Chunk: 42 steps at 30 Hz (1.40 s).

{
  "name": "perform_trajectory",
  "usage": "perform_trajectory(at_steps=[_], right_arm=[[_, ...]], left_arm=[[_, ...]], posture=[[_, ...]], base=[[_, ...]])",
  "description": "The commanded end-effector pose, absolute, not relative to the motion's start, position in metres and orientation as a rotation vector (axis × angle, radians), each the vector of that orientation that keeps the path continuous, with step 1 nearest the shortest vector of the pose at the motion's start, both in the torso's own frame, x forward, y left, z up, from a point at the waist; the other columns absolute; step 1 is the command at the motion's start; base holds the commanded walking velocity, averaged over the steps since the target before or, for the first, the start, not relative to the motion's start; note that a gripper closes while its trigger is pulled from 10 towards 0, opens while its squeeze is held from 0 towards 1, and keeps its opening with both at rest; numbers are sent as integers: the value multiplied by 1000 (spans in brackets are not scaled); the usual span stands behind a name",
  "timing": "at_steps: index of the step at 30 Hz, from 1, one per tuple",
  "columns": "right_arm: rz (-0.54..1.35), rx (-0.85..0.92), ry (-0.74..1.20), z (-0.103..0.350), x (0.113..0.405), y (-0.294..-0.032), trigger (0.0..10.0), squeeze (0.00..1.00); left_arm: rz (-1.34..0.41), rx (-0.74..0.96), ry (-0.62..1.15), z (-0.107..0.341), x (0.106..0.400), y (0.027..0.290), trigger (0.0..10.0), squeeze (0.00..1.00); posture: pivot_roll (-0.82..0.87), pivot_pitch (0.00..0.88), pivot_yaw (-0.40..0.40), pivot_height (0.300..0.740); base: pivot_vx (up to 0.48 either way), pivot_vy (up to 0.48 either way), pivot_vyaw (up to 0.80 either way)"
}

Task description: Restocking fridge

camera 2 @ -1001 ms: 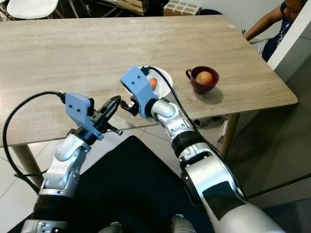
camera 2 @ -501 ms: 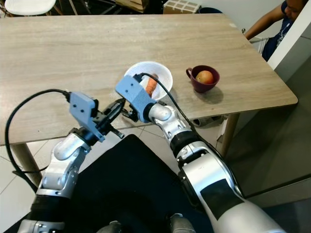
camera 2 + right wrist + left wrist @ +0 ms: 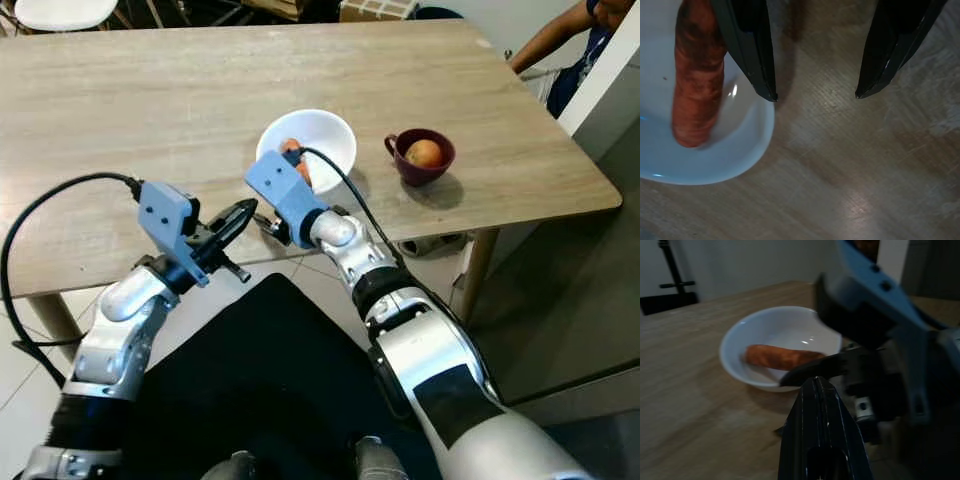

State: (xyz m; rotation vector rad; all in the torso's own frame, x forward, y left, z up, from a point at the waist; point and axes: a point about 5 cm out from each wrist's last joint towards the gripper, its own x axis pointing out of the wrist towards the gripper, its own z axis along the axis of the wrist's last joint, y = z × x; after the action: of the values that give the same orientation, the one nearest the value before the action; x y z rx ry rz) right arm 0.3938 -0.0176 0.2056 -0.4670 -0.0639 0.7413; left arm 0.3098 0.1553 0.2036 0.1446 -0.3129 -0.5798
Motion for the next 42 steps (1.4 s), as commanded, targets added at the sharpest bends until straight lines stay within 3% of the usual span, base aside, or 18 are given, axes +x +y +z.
perform_trajectory(at_steps=[1, 13, 31, 37, 39, 42], right_arm=[[719, -434, -55, 207, 396, -20, 10000, 0], [781, -405, -143, 230, 395, -9, 10000, 0], [696, -585, -122, 232, 399, -8, 10000, 0], [679, -388, -124, 247, 402, -10, 10000, 0], [754, -274, -138, 252, 400, -6, 10000, 0], [732, -321, -143, 252, 401, -8, 10000, 0]], left_arm=[[-583, 164, -301, 205, 309, 160, 10000, 0], [-592, 172, -308, 209, 313, 158, 10000, 0], [-605, 176, -305, 210, 310, 156, 10000, 0], [-605, 162, -315, 212, 308, 155, 10000, 0], [-610, 155, -316, 211, 307, 154, 10000, 0], [-610, 156, -311, 210, 306, 155, 10000, 0]], posture=[[29, 249, -19, 740], [20, 259, -22, 740], [30, 296, -45, 740], [33, 296, -52, 740], [34, 295, -56, 740], [33, 294, -56, 740]], base=[[0, 0, 0], [0, 0, 0], [0, 0, 0], [0, 0, 0], [0, 0, 0], [0, 0, 0]])
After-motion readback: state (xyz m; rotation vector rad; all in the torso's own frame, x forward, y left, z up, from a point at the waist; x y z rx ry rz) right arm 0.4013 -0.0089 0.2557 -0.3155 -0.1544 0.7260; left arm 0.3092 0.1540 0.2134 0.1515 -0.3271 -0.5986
